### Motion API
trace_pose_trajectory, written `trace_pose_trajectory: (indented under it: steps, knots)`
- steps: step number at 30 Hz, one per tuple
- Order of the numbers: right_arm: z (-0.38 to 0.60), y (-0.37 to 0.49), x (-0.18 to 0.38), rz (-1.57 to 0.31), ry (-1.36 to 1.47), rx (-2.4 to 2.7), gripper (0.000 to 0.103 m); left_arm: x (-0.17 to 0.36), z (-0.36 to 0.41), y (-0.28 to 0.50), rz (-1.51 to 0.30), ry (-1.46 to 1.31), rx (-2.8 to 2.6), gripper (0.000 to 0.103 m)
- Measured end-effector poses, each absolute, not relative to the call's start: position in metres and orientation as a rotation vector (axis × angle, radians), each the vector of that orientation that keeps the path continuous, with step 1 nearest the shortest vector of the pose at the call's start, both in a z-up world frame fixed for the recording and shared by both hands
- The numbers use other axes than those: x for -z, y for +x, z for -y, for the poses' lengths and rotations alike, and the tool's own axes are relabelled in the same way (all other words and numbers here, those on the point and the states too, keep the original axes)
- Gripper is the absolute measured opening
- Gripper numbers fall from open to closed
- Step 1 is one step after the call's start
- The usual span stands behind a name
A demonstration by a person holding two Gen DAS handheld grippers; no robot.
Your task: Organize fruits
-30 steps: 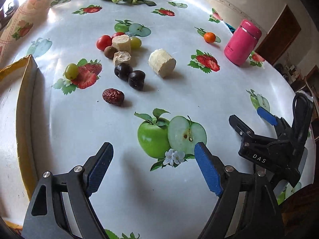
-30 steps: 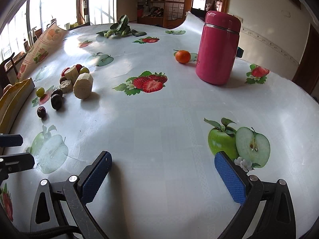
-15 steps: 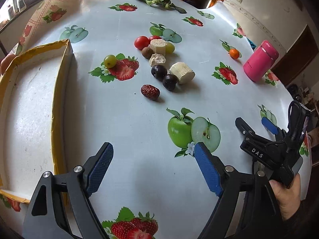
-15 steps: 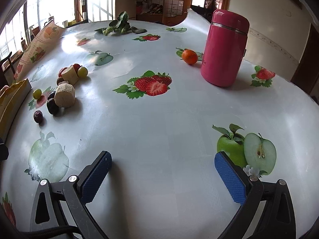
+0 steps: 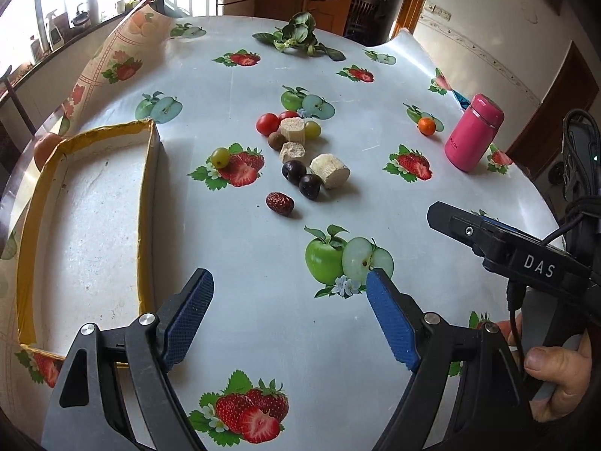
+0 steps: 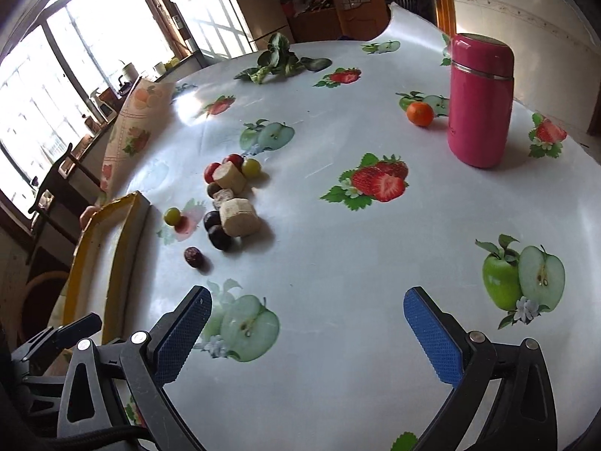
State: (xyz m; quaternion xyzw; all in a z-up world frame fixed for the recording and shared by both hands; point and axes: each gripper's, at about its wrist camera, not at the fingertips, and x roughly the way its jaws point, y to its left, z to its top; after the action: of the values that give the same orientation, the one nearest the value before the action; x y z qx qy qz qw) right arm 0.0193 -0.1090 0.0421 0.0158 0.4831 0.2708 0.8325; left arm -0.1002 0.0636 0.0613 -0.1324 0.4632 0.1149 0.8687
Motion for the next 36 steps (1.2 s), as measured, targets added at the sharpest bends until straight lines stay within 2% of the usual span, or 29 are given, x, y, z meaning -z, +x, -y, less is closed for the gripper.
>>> trace_pose_trajectory:
  steps: [9,17,36]
  knots:
    - [0.073,-0.004,-0.089,-0.932,-0.243,-0.691,0.103,-0.085,-0.072,-0.112,-0.908,-0.214,-0.336,0.084]
    - [0.069,-0.013,-0.091,-0.928,-0.367,-0.704,0.103,-0.086,-0.076,-0.114,-0.906,-0.22,-0.353,0.084]
    - [0.071,-0.008,-0.087,-0.932,-0.4,-0.707,0.103,-0.086,-0.078,-0.108,-0.906,-0.23,-0.365,0.084]
